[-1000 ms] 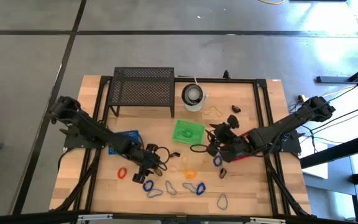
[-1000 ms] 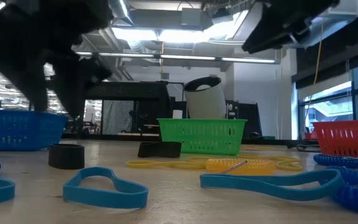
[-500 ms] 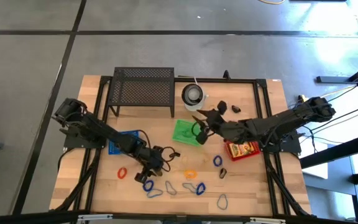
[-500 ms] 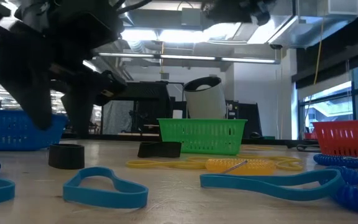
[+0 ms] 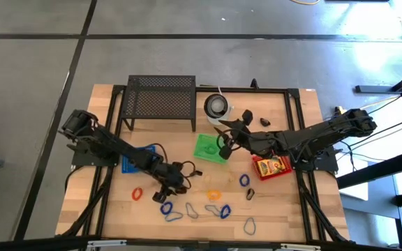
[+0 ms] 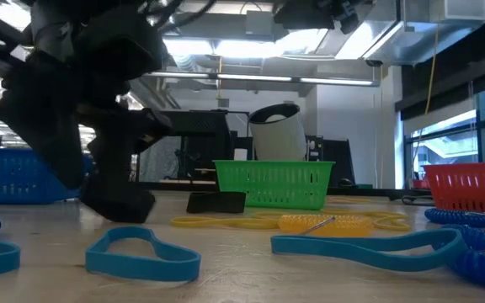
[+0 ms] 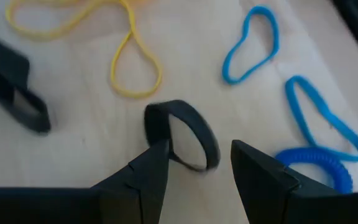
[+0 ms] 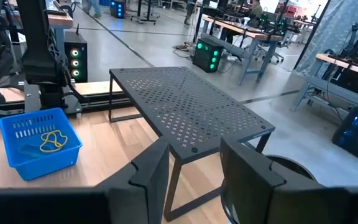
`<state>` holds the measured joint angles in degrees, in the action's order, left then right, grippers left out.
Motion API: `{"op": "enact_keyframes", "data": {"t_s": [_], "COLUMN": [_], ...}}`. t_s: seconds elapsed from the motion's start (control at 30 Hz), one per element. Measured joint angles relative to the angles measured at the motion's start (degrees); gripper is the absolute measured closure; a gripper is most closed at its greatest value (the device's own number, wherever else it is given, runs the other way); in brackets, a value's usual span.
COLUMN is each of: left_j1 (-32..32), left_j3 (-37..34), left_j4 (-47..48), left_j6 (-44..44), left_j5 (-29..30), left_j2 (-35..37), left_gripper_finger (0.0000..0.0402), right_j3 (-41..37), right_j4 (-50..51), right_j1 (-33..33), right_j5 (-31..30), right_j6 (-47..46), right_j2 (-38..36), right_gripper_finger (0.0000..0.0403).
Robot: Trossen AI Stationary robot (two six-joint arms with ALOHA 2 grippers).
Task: Pick & Place Office Desk Supplies
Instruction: Put the black rubber band into the blue bin
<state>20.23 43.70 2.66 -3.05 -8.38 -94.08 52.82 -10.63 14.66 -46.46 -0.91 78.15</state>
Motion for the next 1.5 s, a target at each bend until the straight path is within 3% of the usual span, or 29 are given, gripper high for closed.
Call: {"op": "enact_keyframes", "data": {"t_s": [0.37, 0.73, 1.0, 1.3, 1.4, 1.5], "left_j1": [-0.16, 0.14, 2.95, 6.48, 6.47, 6.20], "left_j3": [-2.14, -2.14, -1.52, 2.73, 3.51, 3.97], "left_j4": [-1.61, -1.62, -3.71, -8.78, -13.41, -18.89], "left_j6": [2.79, 5.79, 9.95, 11.39, 10.65, 7.21], "left_j5": [2.02, 4.79, 17.20, 45.59, 49.22, 49.17], "left_j2": [-0.04, -0.04, 1.72, 5.13, 5.60, 5.77], "left_gripper_finger": [0.0250, 0.0391, 0.0398, 0.0398, 0.0397, 0.0398], "right_j3": [0.00, 0.00, 0.00, 0.00, 0.00, 0.00], "right_j4": [0.04, 0.07, 1.06, 2.10, 2.10, 2.10], "right_j1": [0.02, 0.00, 0.04, 0.07, 0.07, 0.07], "right_j5": [-0.07, -0.21, 0.00, 4.31, 5.41, 5.41], "right_j6": [1.05, 1.40, -2.03, -7.62, -7.64, -7.62], "right_j2": [0.00, 0.00, 0.00, 0.02, 0.02, 0.02], "right_gripper_finger": [0.0256, 0.0257, 0.0257, 0.0257, 0.0257, 0.0257]}}
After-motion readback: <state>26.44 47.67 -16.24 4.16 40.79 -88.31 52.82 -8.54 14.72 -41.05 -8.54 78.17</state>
